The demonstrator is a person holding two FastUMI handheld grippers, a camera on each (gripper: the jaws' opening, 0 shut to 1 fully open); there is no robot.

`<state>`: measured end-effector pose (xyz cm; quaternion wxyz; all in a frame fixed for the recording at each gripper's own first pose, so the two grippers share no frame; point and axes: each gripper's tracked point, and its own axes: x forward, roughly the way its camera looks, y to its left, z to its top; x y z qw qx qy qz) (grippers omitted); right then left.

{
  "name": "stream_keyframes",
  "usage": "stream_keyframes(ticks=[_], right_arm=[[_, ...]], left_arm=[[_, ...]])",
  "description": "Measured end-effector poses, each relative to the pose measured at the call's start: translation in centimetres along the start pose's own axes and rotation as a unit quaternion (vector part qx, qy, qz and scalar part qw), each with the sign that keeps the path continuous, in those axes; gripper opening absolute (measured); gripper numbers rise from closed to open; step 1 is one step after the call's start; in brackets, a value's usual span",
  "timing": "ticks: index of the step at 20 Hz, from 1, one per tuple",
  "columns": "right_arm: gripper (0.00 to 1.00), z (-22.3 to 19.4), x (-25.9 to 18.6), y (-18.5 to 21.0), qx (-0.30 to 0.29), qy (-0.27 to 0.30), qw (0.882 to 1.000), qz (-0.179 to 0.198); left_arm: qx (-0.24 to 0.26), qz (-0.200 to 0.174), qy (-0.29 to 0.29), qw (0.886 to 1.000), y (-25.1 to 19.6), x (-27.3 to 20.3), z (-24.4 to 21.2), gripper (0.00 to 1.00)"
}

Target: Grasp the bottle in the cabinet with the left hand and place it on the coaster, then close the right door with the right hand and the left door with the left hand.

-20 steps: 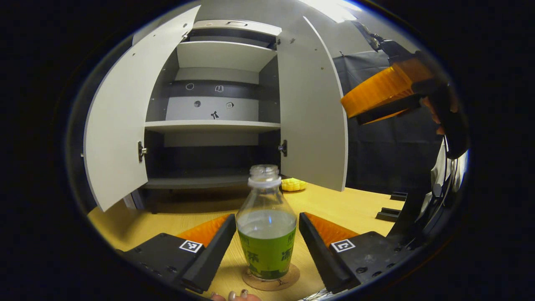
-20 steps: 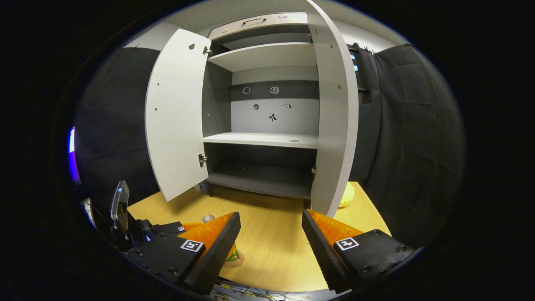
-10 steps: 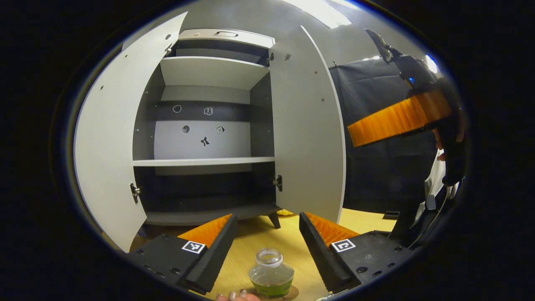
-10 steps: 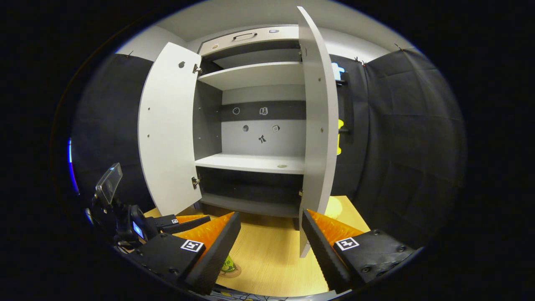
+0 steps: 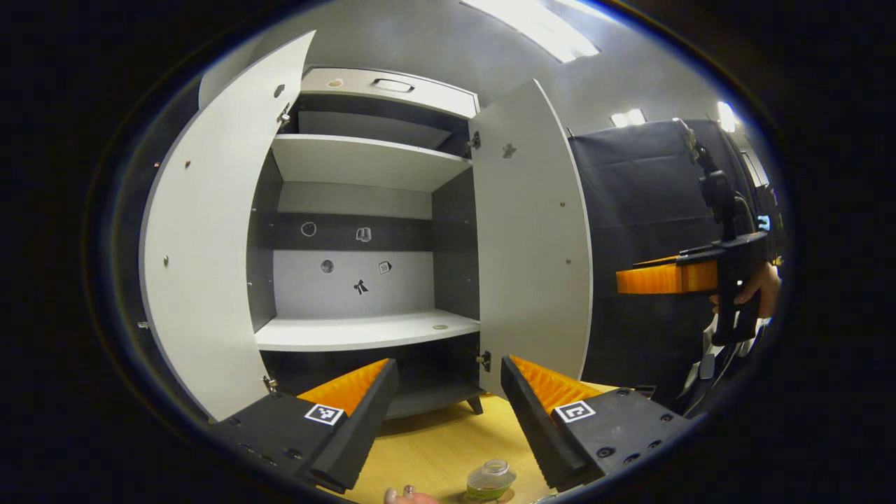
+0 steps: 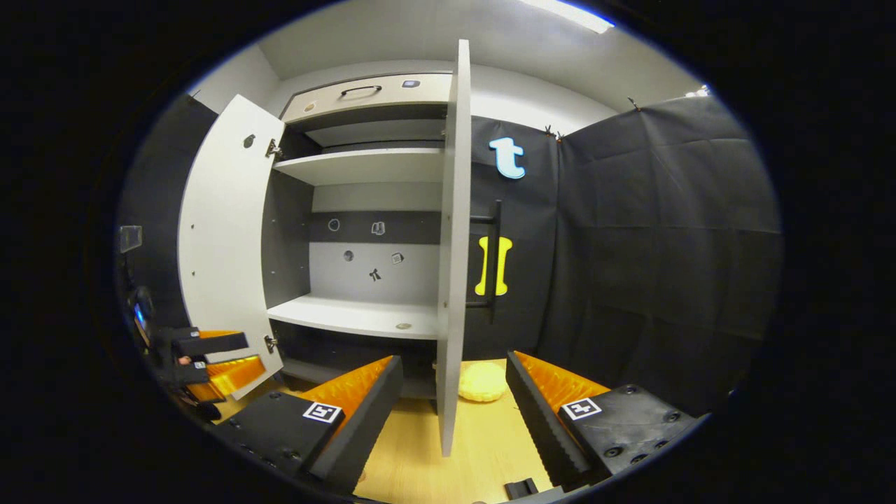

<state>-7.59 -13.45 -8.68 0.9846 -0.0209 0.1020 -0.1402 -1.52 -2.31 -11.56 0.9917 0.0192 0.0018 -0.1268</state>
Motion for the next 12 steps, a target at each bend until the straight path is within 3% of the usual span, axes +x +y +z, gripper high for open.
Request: stream_keyframes(ticks=[5,8,10,12], right_arm=[[0.98,0.2,1.9,-2.0,0.012,0.001,0.999,-0.030],[0.94,1.0,3.2,-4.4,0.042,-0.007,0.998,-0.053],[0.98,1.0,4.3,-6.3,0.045,-0.008,0.997,-0.068],[0.98,1.1,5.2,-7.4,0.041,-0.004,0.997,-0.065]], left_arm=[[0.009,0.058,0.020,0.998,7.3,-4.6,2.5,0.94],[0.003,0.135,0.034,0.990,12.1,-8.0,3.1,0.94],[-0.013,0.183,0.041,0.982,14.4,-10.3,3.0,0.94],[-0.033,0.223,0.046,0.973,16.2,-12.1,2.7,0.95]])
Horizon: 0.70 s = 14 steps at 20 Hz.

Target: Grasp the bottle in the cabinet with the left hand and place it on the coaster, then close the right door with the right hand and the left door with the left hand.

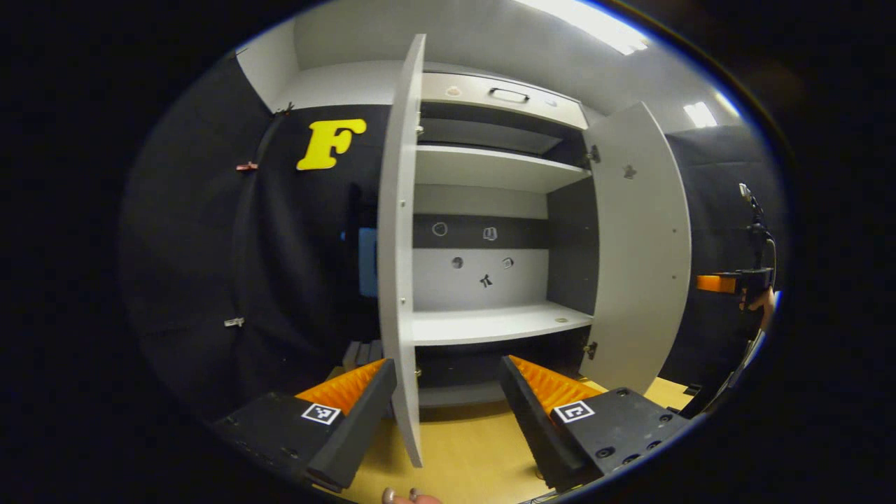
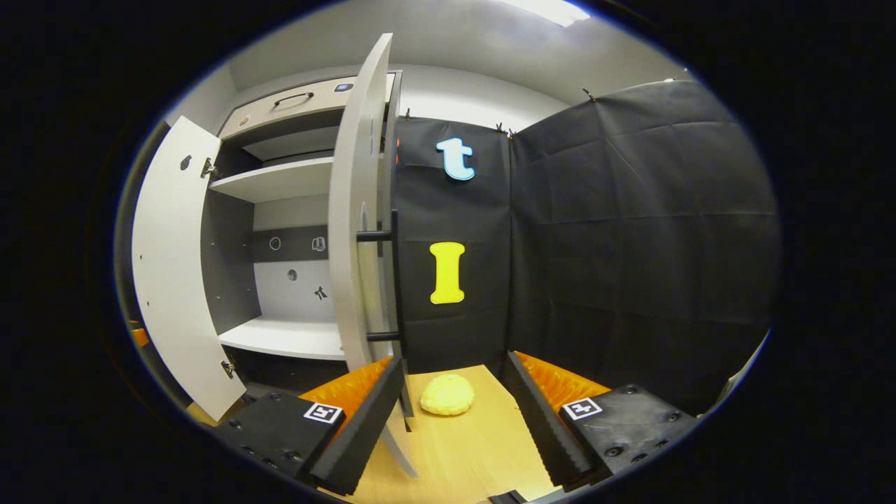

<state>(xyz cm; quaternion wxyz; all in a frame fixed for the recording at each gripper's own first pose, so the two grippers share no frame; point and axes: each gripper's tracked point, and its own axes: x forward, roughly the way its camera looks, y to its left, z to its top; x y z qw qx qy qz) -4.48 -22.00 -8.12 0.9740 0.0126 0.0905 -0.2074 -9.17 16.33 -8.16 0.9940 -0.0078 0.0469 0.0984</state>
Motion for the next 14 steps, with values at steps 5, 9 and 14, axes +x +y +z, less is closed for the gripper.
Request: stream_keyframes(ticks=[5,9,14], right_arm=[[0.98,-0.4,1.6,2.2,0.013,0.015,0.997,0.078],[0.98,-1.0,2.5,2.8,0.007,0.025,0.994,0.110],[0.98,-1.1,2.8,4.5,0.015,0.024,0.987,0.155]], left_arm=[[-0.007,0.084,0.009,0.996,3.7,-1.8,-0.6,0.95],[0.015,0.130,0.015,0.991,5.4,-2.9,-0.6,0.95],[0.010,0.154,0.015,0.988,5.7,-3.3,-0.5,0.95]])
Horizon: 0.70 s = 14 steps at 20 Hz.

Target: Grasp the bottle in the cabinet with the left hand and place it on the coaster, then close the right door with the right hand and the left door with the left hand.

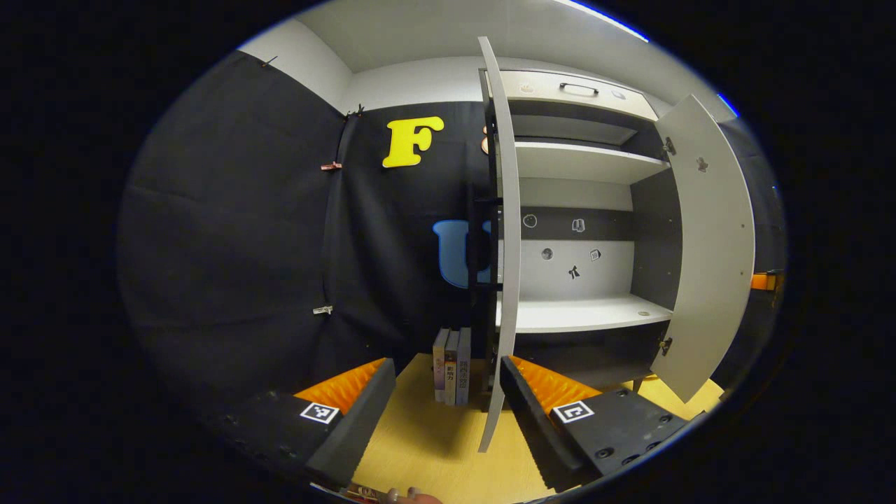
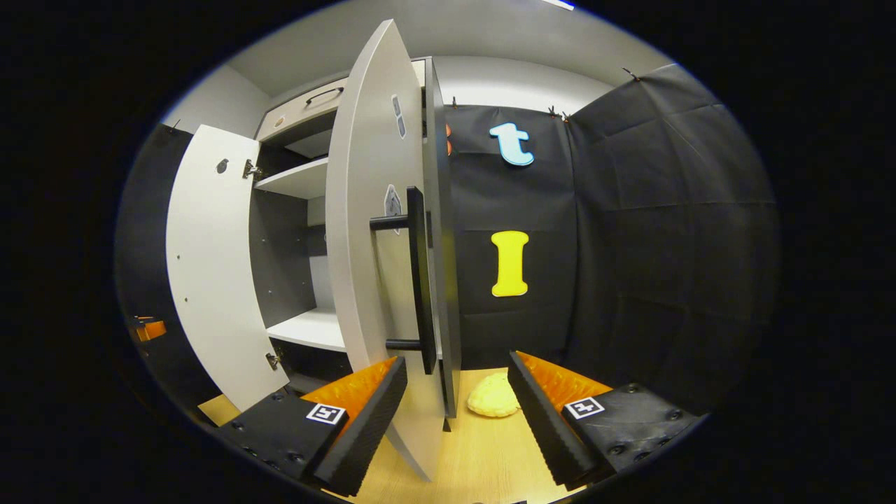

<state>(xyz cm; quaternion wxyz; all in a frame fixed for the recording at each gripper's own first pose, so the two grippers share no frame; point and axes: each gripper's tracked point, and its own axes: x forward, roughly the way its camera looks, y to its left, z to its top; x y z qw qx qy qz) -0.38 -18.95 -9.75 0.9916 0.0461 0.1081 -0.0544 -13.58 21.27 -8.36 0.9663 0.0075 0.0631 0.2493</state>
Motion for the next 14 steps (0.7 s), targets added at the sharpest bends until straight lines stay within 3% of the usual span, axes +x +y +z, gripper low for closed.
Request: stream_keyframes(ticks=[7,14], right_arm=[[0.98,-0.4,0.6,2.3,0.005,0.008,0.998,0.069],[0.98,-1.1,2.9,8.0,0.006,0.017,0.991,0.134]], left_arm=[[0.006,0.004,0.001,1.000,-0.2,0.3,-0.1,0.95],[0.020,0.024,0.014,0.999,0.7,0.0,-1.0,0.95]])
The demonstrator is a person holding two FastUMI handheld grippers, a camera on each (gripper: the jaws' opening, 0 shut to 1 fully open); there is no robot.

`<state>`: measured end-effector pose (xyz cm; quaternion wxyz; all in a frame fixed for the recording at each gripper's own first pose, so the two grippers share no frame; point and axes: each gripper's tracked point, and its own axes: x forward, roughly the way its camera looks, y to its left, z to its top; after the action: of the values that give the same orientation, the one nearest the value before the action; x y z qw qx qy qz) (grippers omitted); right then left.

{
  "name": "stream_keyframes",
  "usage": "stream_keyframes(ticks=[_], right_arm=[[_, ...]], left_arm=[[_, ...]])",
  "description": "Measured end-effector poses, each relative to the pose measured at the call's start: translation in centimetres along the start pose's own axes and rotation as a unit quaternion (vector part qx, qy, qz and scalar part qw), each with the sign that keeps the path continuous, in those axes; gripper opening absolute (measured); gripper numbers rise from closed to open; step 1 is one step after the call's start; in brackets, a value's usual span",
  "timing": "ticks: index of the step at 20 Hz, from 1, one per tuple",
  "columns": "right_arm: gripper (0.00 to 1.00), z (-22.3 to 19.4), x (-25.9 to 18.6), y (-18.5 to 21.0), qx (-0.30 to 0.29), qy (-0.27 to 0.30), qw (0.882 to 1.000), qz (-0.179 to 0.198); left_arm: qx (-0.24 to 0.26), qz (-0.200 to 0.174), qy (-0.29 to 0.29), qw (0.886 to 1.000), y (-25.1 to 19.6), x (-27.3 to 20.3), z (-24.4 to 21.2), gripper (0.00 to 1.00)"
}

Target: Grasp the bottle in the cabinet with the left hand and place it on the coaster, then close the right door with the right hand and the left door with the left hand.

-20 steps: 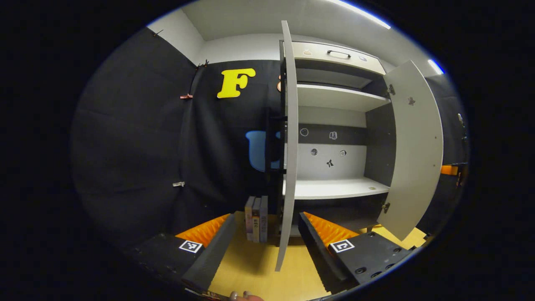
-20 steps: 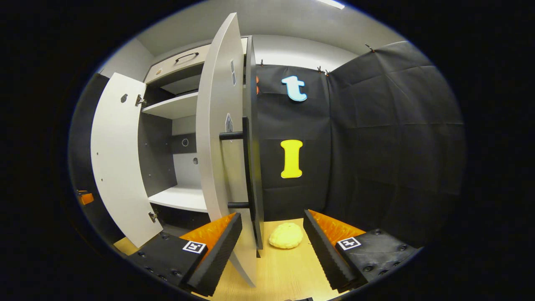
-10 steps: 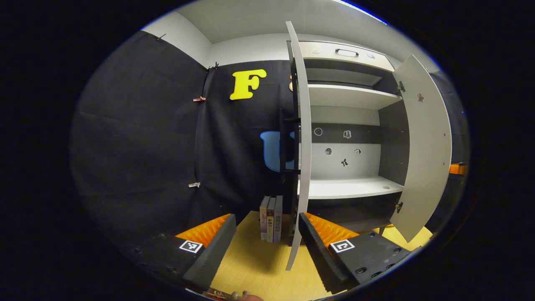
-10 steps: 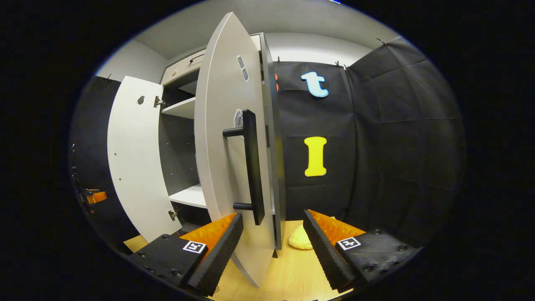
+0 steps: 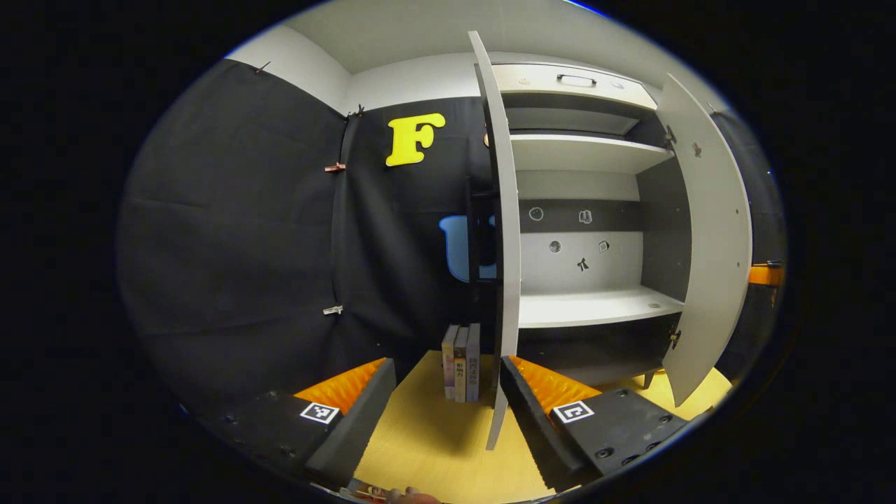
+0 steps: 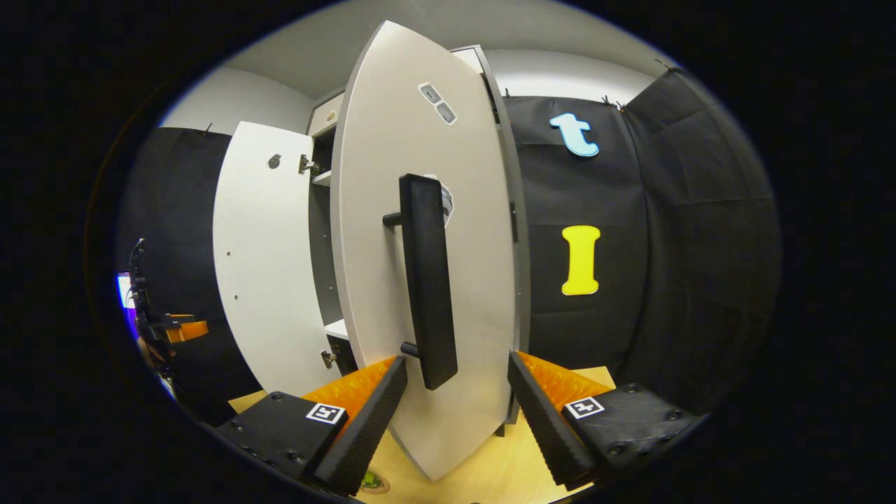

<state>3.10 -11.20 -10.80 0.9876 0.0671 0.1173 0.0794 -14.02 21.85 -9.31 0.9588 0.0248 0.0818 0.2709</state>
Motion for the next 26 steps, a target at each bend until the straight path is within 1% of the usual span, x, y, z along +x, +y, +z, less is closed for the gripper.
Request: stream_keyframes(ticks=[6,7,8,10,11,12,13,15,17,18,19,20,21,23,24,25,26], right_arm=[[0.98,-0.8,3.8,3.9,0.022,0.008,0.999,0.047],[0.98,-1.1,4.5,5.1,0.025,0.015,0.998,0.061],[0.98,-1.5,5.3,6.6,0.025,0.023,0.996,0.081],[0.98,-1.8,6.0,8.0,0.007,0.028,0.995,0.094],[0.98,-1.9,6.2,8.3,-0.007,0.029,0.995,0.095],[0.98,-2.1,6.1,8.1,-0.018,0.028,0.995,0.091],[0.98,-2.2,6.0,7.8,-0.024,0.028,0.996,0.087],[0.98,-2.5,5.8,7.5,-0.028,0.030,0.996,0.081],[0.98,-2.6,5.6,7.1,-0.024,0.031,0.997,0.073],[0.98,-2.6,5.4,7.0,-0.020,0.032,0.997,0.070],[0.98,-2.6,5.2,6.8,-0.014,0.032,0.997,0.067],[0.98,-2.5,5.1,6.5,-0.009,0.032,0.997,0.063],[0.98,-2.3,5.0,6.3,-0.007,0.031,0.998,0.057],[0.98,-2.1,4.5,5.7,-0.006,0.029,0.998,0.048],[0.98,-2.0,4.4,5.5,-0.005,0.027,0.999,0.045],[0.98,-2.0,4.3,5.3,-0.003,0.025,0.999,0.044],[0.98,-2.0,4.1,5.1,-0.001,0.024,0.999,0.041]], left_arm=[[-0.004,0.020,0.006,1.000,1.2,0.1,-0.2,0.95],[-0.005,0.022,0.004,1.000,1.3,0.2,-0.1,0.95],[-0.005,0.022,0.004,1.000,1.3,0.5,0.0,0.95],[0.001,0.021,0.001,1.000,1.5,1.0,0.4,0.95],[0.006,0.020,-0.004,1.000,1.6,1.3,0.9,0.95],[0.010,0.021,-0.007,1.000,1.7,1.7,1.1,0.93],[0.012,0.022,-0.011,1.000,1.9,2.0,1.5,0.95],[0.013,0.020,-0.023,0.999,2.0,2.6,2.4,0.95],[0.004,0.007,-0.033,0.999,1.6,3.8,3.3,0.95],[-0.004,-0.002,-0.036,0.999,1.4,4.5,3.5,0.93],[-0.012,-0.011,-0.038,0.999,1.0,5.0,3.9,0.95],[-0.018,-0.021,-0.042,0.999,0.6,5.3,4.2,0.95],[-0.021,-0.031,-0.046,0.998,0.1,5.6,4.6,0.93],[-0.025,-0.052,-0.052,0.997,-1.0,6.0,5.1,0.95],[-0.023,-0.051,-0.050,0.997,-0.7,6.4,5.1,0.95],[-0.021,-0.054,-0.048,0.997,-0.7,6.3,5.0,0.92],[-0.022,-0.059,-0.048,0.997,-0.9,6.4,5.2,0.93]])
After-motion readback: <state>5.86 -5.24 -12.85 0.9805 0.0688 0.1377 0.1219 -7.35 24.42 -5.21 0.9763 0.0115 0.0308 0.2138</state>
